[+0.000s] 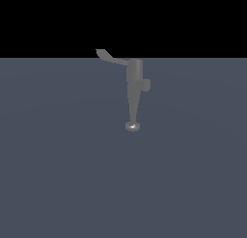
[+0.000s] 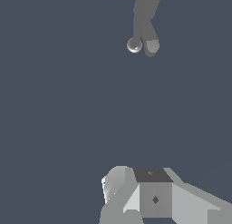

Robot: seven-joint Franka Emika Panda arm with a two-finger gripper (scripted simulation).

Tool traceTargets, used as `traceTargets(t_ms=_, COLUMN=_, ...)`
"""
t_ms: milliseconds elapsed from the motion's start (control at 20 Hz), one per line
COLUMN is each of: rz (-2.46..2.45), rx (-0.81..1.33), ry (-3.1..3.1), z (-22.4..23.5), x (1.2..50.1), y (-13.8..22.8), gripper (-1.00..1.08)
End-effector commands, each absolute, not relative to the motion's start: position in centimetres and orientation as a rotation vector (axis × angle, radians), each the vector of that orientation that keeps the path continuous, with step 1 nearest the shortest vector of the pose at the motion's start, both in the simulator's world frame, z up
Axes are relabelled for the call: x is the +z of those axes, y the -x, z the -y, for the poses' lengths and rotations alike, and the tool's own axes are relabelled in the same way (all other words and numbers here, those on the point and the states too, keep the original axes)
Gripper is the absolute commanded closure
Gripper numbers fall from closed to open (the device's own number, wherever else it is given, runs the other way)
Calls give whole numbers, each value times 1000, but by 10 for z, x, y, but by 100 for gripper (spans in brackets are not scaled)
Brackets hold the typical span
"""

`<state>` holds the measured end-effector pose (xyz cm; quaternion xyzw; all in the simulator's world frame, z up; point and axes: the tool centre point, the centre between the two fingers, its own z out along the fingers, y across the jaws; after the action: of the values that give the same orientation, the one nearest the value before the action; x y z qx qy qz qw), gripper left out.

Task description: Turn on the faucet by rotating a designated handle.

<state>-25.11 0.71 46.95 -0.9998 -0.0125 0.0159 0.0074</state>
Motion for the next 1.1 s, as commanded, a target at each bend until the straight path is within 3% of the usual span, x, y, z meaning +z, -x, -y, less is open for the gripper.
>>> traceTargets(t_ms=0, rz=39, rx=50, ry=3126, z=-7, x=469, y=251, gripper=108)
traceTargets(t_ms=1050, rz=-23, rx=18, ry=3131, z=-29, x=475, y=233, gripper=108)
